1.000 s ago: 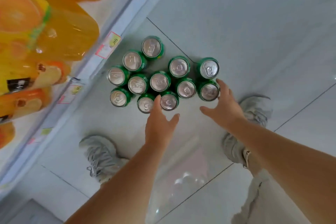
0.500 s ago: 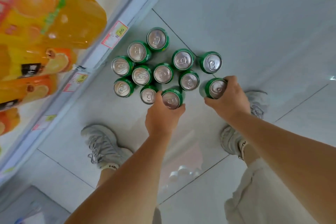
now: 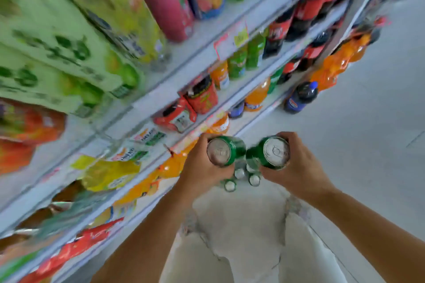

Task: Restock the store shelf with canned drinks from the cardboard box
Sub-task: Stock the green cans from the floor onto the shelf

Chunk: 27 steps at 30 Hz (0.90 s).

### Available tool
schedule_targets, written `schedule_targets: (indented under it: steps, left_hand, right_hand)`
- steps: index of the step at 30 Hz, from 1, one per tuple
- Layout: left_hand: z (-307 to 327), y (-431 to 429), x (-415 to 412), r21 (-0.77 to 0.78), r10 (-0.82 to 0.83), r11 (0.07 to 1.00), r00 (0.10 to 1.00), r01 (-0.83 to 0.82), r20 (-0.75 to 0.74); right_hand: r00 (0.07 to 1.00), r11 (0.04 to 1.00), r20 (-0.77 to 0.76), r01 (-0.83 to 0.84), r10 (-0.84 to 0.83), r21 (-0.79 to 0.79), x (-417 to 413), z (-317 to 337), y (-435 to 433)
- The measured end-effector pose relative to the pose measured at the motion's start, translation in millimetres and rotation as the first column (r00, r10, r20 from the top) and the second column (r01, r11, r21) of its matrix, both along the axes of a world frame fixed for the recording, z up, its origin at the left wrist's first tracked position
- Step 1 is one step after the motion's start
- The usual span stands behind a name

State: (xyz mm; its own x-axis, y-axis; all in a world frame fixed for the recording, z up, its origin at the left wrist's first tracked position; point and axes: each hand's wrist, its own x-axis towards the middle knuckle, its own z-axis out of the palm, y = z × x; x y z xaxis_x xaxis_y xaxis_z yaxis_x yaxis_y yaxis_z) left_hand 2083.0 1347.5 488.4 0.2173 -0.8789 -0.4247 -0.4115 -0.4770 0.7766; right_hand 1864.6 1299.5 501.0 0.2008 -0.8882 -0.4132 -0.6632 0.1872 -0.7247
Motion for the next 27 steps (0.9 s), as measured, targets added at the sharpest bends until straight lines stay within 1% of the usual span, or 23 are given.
schedule_targets:
  steps: [2, 4, 6, 8, 11, 14, 17, 20, 22, 24, 27]
  left_hand:
    - [75, 1, 13, -0.132, 0.028, 0.991, 1.000, -0.029, -0.013]
    - [139, 10, 25, -0.252, 0.072, 0.963, 0.994, -0.091, -0.084]
    - [195, 22, 34, -0.339, 0.110, 0.927, 0.982, -0.157, -0.154]
    - [244, 33, 41, -0.424, 0.129, 0.882, 0.972, -0.204, -0.198]
    - [301, 52, 57, -0.545, 0.187, 0.796, 0.963, -0.264, -0.193]
    - [341, 73, 79, -0.625, 0.274, 0.707, 0.943, -0.332, -0.190]
    - [372, 97, 103, -0.689, 0.379, 0.616, 0.910, -0.382, -0.165]
    - [391, 124, 131, -0.739, 0.499, 0.514, 0.852, -0.437, -0.157]
    - [395, 141, 150, -0.745, 0.560, 0.452, 0.806, -0.491, -0.191]
    - [397, 153, 167, -0.744, 0.582, 0.419, 0.783, -0.521, -0.221]
    - [393, 163, 189, -0.746, 0.582, 0.416, 0.782, -0.520, -0.221]
  right_hand:
    - [0.994, 0.997, 0.107, -0.012, 0.020, -0.080, 16, 68, 0]
    - [0.970, 0.991, 0.239, -0.021, 0.052, -0.132, 33, 128, 2]
    - [0.933, 0.981, 0.347, -0.029, 0.096, -0.194, 53, 182, 5]
    - [0.898, 0.961, 0.406, -0.060, 0.170, -0.271, 73, 229, 7]
    - [0.835, 0.933, 0.482, -0.096, 0.265, -0.346, 99, 283, 7]
    - [0.761, 0.905, 0.548, -0.120, 0.347, -0.407, 124, 329, 11]
    - [0.696, 0.863, 0.571, -0.139, 0.435, -0.486, 151, 367, 16]
    - [0.658, 0.821, 0.562, -0.157, 0.501, -0.549, 185, 395, 20]
    - [0.644, 0.797, 0.551, -0.159, 0.531, -0.583, 211, 404, 19]
    - [0.628, 0.789, 0.552, -0.169, 0.548, -0.591, 238, 412, 19]
    - [0.630, 0.770, 0.523, -0.198, 0.574, -0.607, 277, 416, 14]
